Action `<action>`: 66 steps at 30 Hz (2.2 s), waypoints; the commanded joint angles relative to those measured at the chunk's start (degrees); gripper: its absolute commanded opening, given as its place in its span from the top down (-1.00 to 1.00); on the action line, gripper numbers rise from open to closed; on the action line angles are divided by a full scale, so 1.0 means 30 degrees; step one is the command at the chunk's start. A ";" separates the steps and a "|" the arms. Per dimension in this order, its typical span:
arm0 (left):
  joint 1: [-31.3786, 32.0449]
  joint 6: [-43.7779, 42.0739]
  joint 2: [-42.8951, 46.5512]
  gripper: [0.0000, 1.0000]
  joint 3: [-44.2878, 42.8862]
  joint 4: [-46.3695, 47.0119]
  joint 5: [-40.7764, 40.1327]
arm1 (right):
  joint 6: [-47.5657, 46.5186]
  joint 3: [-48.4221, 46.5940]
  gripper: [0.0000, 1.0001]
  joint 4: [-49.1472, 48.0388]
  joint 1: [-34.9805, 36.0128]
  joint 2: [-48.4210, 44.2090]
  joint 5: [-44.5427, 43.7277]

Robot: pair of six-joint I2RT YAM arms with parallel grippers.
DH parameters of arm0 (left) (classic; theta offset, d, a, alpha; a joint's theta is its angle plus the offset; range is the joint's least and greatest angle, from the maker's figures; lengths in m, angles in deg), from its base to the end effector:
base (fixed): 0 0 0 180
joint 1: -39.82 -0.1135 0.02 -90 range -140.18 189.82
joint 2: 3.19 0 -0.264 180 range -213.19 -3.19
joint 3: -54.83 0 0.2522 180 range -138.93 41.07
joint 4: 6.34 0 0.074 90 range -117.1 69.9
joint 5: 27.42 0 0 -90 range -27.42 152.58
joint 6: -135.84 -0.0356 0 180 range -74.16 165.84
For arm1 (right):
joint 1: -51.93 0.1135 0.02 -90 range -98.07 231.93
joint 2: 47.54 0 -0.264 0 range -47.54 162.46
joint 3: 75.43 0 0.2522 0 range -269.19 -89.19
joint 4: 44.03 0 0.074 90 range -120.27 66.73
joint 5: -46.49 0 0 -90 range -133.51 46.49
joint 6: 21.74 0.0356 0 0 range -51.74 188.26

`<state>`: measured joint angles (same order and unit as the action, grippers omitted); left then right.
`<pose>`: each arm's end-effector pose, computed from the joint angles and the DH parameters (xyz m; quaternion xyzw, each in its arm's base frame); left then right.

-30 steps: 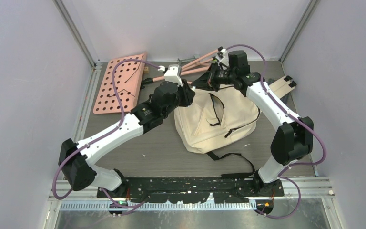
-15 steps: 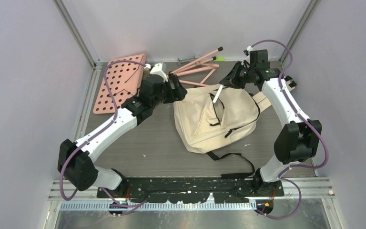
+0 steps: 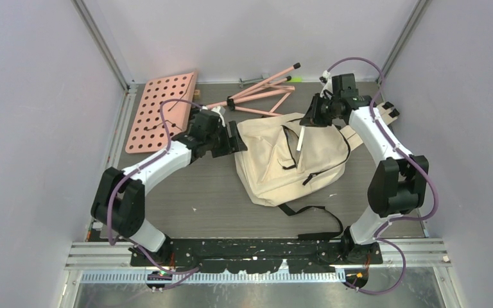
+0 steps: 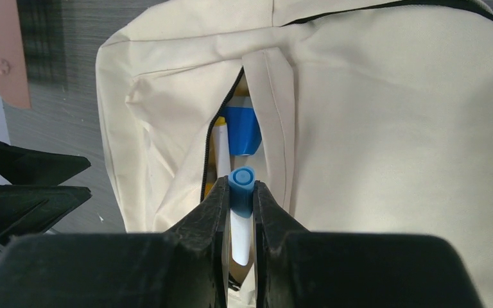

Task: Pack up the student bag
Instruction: Place the stationery in the student bag, then zip the student bag at the center of the board.

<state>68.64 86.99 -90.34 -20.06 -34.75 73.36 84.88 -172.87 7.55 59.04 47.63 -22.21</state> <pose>0.2912 -0.1678 0.2526 -0.0582 0.9037 -0.3082 0.2914 0.3612 0.0581 0.3052 0.0124 0.9236 0.2398 0.2988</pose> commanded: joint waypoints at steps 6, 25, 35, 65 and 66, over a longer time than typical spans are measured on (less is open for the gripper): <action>-0.0085 -0.1003 -0.2337 -0.11 -0.0765 -0.0023 0.1427 | -0.1230 0.0758 0.98 -0.2947 0.0685 0.0734 0.0634; -0.0085 -0.4050 -0.3182 0.14 -0.1360 0.0092 0.2543 | -0.0231 0.2564 0.91 -0.0246 0.2842 0.0786 -0.0177; -0.0055 -0.5211 -0.2248 0.04 -0.1393 -0.0059 0.2188 | 0.0526 0.1691 0.20 -0.0995 0.2843 0.0784 0.0446; 0.7912 -1.4601 -0.3284 0.10 -0.4840 0.2245 0.1868 | 0.1962 0.6139 -0.15 0.0924 0.2756 -0.8910 -0.6514; 0.7939 -1.4676 -0.3540 0.11 -0.4937 0.2182 0.1914 | 0.2041 0.6371 -0.15 0.1000 0.2756 -0.9183 -0.6558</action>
<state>92.27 46.25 -99.48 -31.29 -29.40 77.89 89.16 -155.69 9.67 67.24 23.50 -38.78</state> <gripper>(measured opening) 0.456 0.572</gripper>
